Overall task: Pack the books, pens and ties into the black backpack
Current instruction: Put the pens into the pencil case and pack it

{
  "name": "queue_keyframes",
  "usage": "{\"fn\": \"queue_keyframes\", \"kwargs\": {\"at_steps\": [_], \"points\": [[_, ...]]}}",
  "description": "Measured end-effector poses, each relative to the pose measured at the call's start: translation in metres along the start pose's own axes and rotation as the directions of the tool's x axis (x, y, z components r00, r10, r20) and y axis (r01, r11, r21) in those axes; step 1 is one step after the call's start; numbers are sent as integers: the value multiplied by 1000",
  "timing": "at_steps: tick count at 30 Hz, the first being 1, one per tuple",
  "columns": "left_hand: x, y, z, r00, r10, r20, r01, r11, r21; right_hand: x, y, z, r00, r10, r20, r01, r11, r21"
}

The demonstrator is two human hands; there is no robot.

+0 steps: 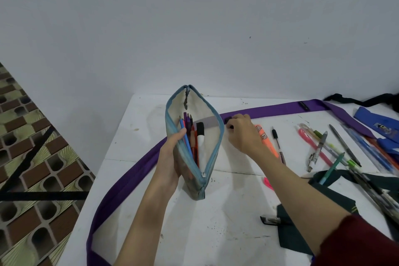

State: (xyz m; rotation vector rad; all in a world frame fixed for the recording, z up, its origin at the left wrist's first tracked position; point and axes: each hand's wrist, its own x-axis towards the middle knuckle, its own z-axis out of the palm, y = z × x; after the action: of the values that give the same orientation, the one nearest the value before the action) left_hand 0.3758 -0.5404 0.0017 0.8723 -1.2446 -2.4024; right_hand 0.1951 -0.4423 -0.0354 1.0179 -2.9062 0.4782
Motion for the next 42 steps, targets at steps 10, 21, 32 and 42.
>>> {"fn": "queue_keyframes", "kwargs": {"at_steps": [10,21,32,42], "points": [[-1,0,6,999,-42,-16,42,999,11,7,-9,-47,889,424,-175,-164,650,742],[-4,-2,11,998,-54,11,54,997,52,-16,-95,-112,982,-173,-81,191,911,365],[-8,-10,21,997,-46,64,39,994,103,-19,-17,-102,955,113,-273,32,879,476],[-16,-32,38,986,-105,132,93,991,96,-40,56,-32,954,299,-23,-299,943,-147]]}}
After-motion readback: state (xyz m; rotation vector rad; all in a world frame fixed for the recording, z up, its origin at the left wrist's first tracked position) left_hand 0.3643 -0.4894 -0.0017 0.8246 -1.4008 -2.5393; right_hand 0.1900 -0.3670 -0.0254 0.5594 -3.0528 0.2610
